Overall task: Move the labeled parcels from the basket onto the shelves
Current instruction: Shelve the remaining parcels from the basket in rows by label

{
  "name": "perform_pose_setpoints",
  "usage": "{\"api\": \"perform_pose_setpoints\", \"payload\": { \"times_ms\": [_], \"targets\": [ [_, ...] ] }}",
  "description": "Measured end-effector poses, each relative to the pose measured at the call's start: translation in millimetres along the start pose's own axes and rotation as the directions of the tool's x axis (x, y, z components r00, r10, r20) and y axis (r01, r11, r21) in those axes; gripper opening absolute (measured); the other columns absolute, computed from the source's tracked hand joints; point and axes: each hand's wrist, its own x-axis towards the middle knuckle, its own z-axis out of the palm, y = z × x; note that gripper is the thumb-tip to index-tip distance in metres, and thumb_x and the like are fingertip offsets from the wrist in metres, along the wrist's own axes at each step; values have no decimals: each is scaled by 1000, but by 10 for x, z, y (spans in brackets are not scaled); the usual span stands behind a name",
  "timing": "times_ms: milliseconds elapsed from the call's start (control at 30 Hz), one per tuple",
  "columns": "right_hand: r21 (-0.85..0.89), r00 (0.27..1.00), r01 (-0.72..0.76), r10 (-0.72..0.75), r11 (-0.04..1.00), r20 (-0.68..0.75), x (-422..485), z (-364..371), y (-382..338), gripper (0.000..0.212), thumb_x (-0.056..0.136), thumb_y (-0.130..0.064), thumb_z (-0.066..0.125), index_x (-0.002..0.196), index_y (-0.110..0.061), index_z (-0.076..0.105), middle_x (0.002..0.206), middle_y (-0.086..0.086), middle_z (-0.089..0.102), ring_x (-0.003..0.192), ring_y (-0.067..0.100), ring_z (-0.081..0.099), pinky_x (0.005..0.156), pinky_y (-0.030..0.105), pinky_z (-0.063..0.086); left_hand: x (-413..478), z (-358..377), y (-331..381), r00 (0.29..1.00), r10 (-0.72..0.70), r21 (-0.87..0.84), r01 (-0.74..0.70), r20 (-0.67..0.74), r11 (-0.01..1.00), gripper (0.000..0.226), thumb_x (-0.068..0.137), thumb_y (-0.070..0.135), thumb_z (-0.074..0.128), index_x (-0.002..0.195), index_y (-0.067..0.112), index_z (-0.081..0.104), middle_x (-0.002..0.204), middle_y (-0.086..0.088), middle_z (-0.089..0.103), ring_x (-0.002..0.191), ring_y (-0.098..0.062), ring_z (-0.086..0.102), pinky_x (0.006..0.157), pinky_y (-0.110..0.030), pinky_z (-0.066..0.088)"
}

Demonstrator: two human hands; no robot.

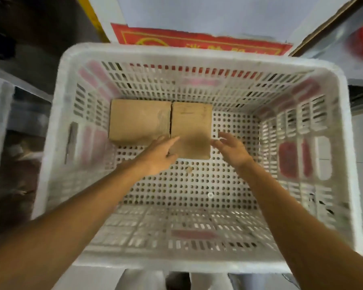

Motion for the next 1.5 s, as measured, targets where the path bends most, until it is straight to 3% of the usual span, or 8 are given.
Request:
{"api": "perform_pose_setpoints", "payload": {
  "times_ms": [267,467,667,800,933,1167,1300,1500],
  "targets": [
    [178,999,-15,21,984,-28,877,401,453,61,93,-30,61,146,-15,35,140,0,49,126,18,49,97,26,41,731,634,10,915,48,514,181,-400,838,68,95,36,39,152,14,10,159,-18,2,133,-34,21,110,-43,23],
    [49,994,109,-109,993,0,629,483,829,59,86,6,49,141,-12,39,118,-8,51,101,15,60,91,39,53,741,861,230,897,-44,348,215,-440,913,71,85,33,50,146,8,25,158,-16,6,140,-31,16,117,-42,15],
    [114,998,-3,-5,994,69,528,316,837,47,94,-19,58,138,-14,43,128,-8,53,114,12,53,102,33,44,681,858,382,932,-36,423,198,-361,884,73,85,43,48,145,8,26,159,-14,7,137,-30,19,111,-42,21],
    [0,998,-33,33,999,48,447,185,912,49,96,-26,53,142,-20,39,128,-3,57,107,18,60,84,27,50,639,948,401,950,-15,471,168,-312,866,71,82,47,47,141,10,31,158,-12,10,135,-35,18,109,-48,22],
    [45,998,-37,39,998,-55,410,155,948,53,96,-32,55,143,-17,36,136,6,54,116,24,58,95,40,52,615,1124,440,970,-28,341,113,-243,933,74,81,45,53,141,11,27,156,-9,5,142,-35,9,112,-52,29],
    [204,992,-39,62,978,-110,526,154,1100,68,91,-40,61,148,-20,29,140,5,49,124,22,51,97,40,51,690,1111,109,903,7,19,1,-430,1000,67,89,31,64,145,16,28,150,-4,20,121,-22,49,91,-30,49],
    [285,999,5,7,959,-41,621,134,1140,68,90,-31,65,147,-25,30,139,-3,48,125,19,49,97,47,51,817,1027,-56,957,-247,-475,149,-151,867,93,82,36,72,152,29,11,156,2,25,134,-18,40,103,-36,43],
    [400,994,-99,105,911,6,612,122,1110,73,88,-24,67,149,-23,26,140,-1,48,118,17,51,102,41,45,879,1011,-22,943,-334,-635,255,-5,729,88,85,22,70,151,34,14,153,3,32,139,-19,33,111,-42,34]
  ]
}}
